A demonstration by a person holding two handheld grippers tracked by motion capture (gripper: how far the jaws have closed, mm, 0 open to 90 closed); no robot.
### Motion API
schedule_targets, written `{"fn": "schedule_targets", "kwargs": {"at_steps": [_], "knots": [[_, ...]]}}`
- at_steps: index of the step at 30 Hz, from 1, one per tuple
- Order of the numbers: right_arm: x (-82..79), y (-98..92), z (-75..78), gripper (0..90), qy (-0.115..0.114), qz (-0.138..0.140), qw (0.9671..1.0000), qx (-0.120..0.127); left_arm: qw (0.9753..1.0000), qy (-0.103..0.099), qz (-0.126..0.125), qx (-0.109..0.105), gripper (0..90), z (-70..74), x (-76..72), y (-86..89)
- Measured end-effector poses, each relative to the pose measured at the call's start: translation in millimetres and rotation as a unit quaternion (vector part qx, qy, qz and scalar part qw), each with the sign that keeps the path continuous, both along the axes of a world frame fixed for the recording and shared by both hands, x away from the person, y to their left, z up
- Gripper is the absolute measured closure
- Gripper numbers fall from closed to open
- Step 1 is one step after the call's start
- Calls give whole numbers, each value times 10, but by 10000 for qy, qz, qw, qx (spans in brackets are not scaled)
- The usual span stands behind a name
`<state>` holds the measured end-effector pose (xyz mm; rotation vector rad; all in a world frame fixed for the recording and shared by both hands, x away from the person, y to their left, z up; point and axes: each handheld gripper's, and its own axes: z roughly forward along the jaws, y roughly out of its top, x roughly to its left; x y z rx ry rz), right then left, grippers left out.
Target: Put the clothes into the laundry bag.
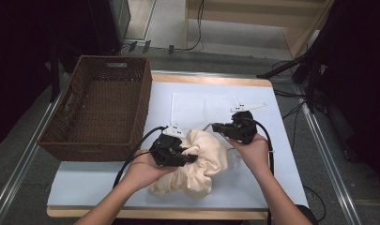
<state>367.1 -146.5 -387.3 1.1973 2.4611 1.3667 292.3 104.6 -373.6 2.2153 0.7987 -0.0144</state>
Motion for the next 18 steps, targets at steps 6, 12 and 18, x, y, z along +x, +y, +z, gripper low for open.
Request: {"fn": "schedule_targets", "kwargs": {"at_steps": [6,12,18], "knots": [[-57,6,68,893,-88,49,9999,-3,9993,-170,280,190,716,-81,32,-3],[-139,0,123,895,-137,124,9998,-3,9977,-242,586,232,716,-84,92,78],[-208,47,153,896,-146,224,9996,7,9965,-295,764,142,716,-35,136,161]]}}
